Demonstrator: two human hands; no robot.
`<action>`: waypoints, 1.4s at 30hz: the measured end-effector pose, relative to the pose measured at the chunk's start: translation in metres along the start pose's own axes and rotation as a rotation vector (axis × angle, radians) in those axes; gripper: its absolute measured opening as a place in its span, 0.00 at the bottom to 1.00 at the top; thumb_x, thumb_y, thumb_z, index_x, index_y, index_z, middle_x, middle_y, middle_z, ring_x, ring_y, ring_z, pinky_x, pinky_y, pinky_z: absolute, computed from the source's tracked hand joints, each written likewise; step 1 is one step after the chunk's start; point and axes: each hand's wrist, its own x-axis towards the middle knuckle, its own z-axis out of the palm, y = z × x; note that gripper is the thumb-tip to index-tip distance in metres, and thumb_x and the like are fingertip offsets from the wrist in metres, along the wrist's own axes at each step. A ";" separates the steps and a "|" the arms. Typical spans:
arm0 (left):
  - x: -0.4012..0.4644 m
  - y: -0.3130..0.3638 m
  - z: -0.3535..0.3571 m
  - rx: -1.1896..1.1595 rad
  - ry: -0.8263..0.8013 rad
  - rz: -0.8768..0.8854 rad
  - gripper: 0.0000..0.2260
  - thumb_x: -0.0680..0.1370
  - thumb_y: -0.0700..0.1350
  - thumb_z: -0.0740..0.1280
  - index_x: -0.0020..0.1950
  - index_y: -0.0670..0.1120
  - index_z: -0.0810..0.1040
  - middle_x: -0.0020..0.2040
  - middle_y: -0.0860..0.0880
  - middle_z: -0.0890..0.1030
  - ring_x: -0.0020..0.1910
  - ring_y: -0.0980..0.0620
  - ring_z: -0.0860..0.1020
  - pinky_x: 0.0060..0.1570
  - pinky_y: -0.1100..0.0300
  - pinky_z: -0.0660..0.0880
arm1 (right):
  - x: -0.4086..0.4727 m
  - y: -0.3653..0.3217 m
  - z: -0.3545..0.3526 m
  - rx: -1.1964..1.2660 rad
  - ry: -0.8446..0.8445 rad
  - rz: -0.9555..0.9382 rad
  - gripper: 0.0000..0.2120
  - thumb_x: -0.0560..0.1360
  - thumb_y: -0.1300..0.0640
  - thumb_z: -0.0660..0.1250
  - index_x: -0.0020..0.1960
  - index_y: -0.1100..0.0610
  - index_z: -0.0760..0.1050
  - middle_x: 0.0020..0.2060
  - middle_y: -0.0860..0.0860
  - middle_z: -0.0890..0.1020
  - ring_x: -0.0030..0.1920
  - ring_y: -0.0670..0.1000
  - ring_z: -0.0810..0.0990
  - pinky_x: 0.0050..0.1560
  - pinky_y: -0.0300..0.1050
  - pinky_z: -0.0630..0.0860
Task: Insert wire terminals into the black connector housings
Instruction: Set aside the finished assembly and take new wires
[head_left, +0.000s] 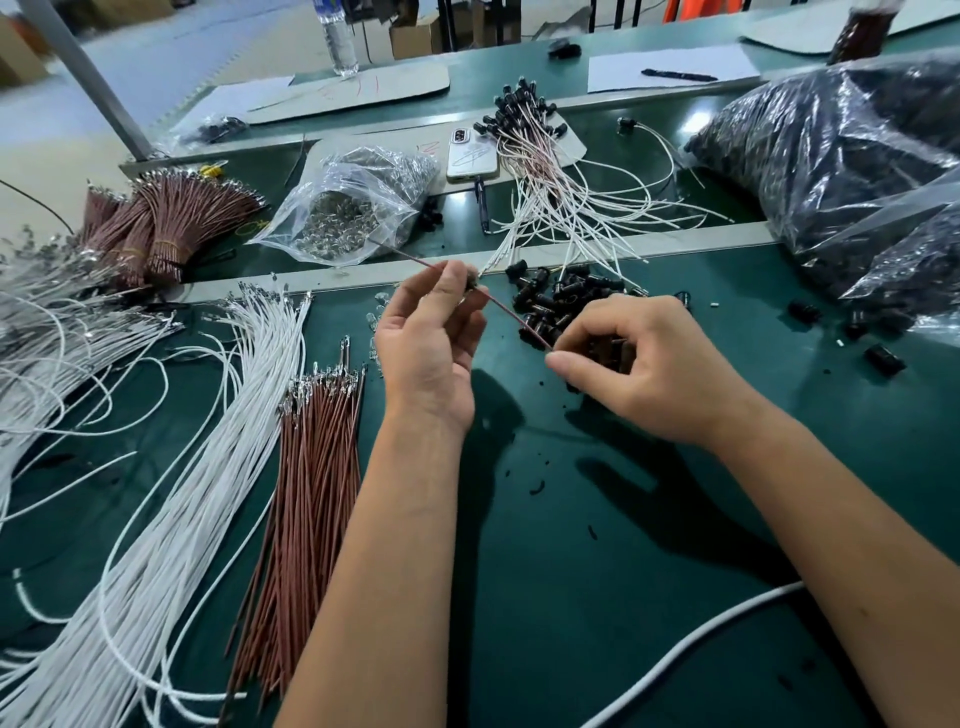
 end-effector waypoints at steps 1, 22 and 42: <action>-0.001 -0.001 0.001 0.044 -0.021 0.005 0.05 0.77 0.37 0.73 0.44 0.47 0.81 0.40 0.48 0.85 0.34 0.54 0.81 0.34 0.65 0.76 | 0.000 -0.001 0.002 0.023 0.046 0.008 0.07 0.77 0.52 0.76 0.44 0.55 0.85 0.38 0.45 0.85 0.40 0.48 0.82 0.44 0.42 0.78; -0.012 -0.011 0.009 0.097 -0.424 -0.074 0.08 0.80 0.34 0.64 0.55 0.38 0.82 0.44 0.44 0.84 0.40 0.50 0.82 0.42 0.62 0.80 | 0.001 -0.004 0.014 0.336 0.163 0.080 0.09 0.76 0.56 0.72 0.40 0.59 0.84 0.31 0.56 0.83 0.32 0.63 0.79 0.35 0.61 0.77; -0.012 -0.013 0.009 0.184 -0.388 -0.002 0.06 0.79 0.33 0.67 0.53 0.39 0.81 0.44 0.45 0.86 0.39 0.52 0.81 0.48 0.60 0.78 | 0.001 0.001 0.016 0.392 0.149 0.113 0.07 0.77 0.55 0.74 0.43 0.58 0.85 0.32 0.51 0.84 0.30 0.46 0.78 0.32 0.38 0.75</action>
